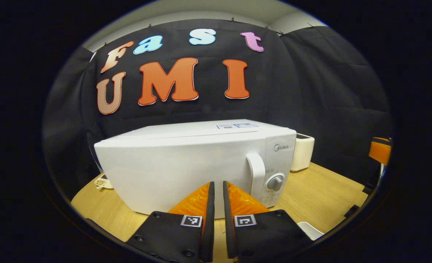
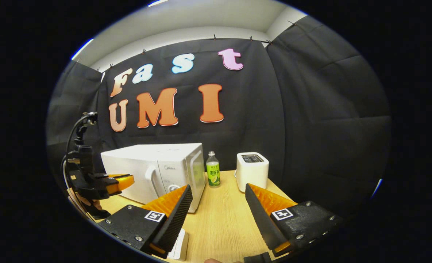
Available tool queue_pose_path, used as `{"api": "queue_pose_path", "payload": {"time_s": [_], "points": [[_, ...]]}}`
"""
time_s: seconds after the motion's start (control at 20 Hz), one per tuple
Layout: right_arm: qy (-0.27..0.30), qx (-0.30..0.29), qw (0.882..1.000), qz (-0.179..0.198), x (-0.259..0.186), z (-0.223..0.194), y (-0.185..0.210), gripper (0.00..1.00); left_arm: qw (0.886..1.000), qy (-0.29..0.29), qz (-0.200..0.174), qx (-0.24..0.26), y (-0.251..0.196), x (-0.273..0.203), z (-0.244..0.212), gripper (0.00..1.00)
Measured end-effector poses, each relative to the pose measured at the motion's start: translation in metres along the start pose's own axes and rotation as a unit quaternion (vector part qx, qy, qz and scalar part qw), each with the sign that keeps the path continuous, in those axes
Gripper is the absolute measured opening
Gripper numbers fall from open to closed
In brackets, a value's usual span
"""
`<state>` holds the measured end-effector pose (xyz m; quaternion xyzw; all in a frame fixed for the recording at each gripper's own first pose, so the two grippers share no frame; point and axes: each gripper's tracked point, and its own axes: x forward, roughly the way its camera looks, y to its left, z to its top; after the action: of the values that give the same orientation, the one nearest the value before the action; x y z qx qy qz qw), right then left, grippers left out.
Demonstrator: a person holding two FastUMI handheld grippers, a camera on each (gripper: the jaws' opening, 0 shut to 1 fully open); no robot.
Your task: Open the microwave oven with the left hand, put the food in, and close the microwave oven.
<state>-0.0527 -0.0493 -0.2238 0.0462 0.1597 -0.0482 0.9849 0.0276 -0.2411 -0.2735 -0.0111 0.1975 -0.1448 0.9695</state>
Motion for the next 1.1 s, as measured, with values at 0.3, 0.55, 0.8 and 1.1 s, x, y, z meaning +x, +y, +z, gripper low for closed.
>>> {"api": "queue_pose_path", "payload": {"time_s": [0.3, 0.55, 0.8, 1.1], "points": [[-0.045, -0.012, 0.999, 0.019, -0.005, 0.077, 0.019, 0.91, 0.996, -0.067, 0.057, -0.013, 0.073, -0.078, 0.094, 0.48], [-0.078, -0.018, 0.996, 0.039, -0.011, 0.133, 0.034, 0.90, 0.990, -0.102, 0.096, -0.006, 0.125, -0.133, 0.144, 0.78], [-0.102, -0.030, 0.993, 0.056, -0.014, 0.161, 0.052, 0.90, 0.979, -0.140, 0.150, 0.021, 0.165, -0.171, 0.173, 0.91], [-0.114, -0.052, 0.990, 0.069, -0.020, 0.188, 0.067, 0.90, 0.970, -0.150, 0.191, 0.028, 0.202, -0.199, 0.194, 1.00]]}}
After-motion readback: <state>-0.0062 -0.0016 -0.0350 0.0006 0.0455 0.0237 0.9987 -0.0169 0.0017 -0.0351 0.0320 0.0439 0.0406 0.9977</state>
